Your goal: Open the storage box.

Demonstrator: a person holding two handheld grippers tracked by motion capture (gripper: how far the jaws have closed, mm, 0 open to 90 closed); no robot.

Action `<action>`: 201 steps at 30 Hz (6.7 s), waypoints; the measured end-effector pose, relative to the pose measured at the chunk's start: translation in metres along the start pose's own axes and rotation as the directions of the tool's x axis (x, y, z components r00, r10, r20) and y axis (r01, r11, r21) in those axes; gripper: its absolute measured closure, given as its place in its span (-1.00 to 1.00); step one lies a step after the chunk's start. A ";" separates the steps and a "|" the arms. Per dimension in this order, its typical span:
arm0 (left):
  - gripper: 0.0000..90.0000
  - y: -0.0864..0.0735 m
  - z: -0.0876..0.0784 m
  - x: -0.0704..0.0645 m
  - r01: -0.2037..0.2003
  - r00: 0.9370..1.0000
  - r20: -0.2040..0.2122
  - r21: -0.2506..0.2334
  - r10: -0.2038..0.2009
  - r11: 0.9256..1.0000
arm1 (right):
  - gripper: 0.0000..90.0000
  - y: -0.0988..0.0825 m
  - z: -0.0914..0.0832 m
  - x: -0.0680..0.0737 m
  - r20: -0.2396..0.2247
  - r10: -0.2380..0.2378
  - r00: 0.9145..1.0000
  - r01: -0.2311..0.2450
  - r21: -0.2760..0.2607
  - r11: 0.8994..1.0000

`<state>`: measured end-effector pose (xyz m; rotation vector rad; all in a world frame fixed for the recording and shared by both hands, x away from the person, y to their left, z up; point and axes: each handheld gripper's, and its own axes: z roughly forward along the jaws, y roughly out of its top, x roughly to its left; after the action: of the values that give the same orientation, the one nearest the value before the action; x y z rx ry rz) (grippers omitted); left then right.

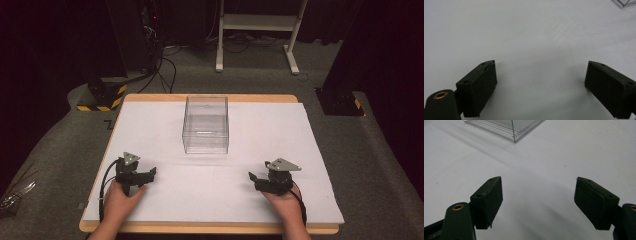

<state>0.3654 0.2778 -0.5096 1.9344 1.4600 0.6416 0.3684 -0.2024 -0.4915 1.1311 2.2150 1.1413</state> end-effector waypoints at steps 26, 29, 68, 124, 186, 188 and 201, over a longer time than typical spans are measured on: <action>-0.76 0.000 0.000 0.000 0.002 1.000 0.000 -0.001 -0.002 1.000 | -0.50 0.008 0.012 0.038 -0.074 -0.119 0.990 0.117 -0.025 0.993; -0.76 0.000 0.000 0.000 0.002 1.000 0.001 -0.001 -0.002 1.000 | -0.50 0.009 0.014 0.043 -0.086 -0.128 0.988 0.126 -0.026 0.992; -0.76 0.000 0.000 0.000 0.002 1.000 0.000 -0.001 -0.002 1.000 | -0.47 0.067 0.050 0.079 -0.149 -0.081 0.985 0.069 -0.085 0.994; -0.76 0.000 0.000 0.000 0.002 1.000 0.001 -0.001 -0.002 1.000 | 0.33 0.109 0.103 0.062 -0.190 0.009 0.982 -0.037 -0.142 0.989; -0.76 0.000 0.000 0.000 0.000 1.000 0.000 0.000 0.000 1.000 | 0.70 0.097 0.094 0.054 -0.306 -0.054 0.951 0.001 -0.172 0.985; -0.76 0.000 0.000 0.000 0.000 1.000 0.000 0.000 0.000 1.000 | 0.71 0.096 0.093 0.055 -0.305 -0.057 0.951 0.004 -0.174 0.985; -0.75 0.000 0.000 0.000 -0.002 1.000 0.000 -0.002 0.002 1.000 | 0.76 0.086 0.082 0.059 -0.317 -0.066 0.946 0.007 -0.184 0.983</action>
<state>0.3652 0.2778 -0.5097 1.9347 1.4576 0.6434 0.4280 -0.0859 -0.4694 0.8752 2.2947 1.5712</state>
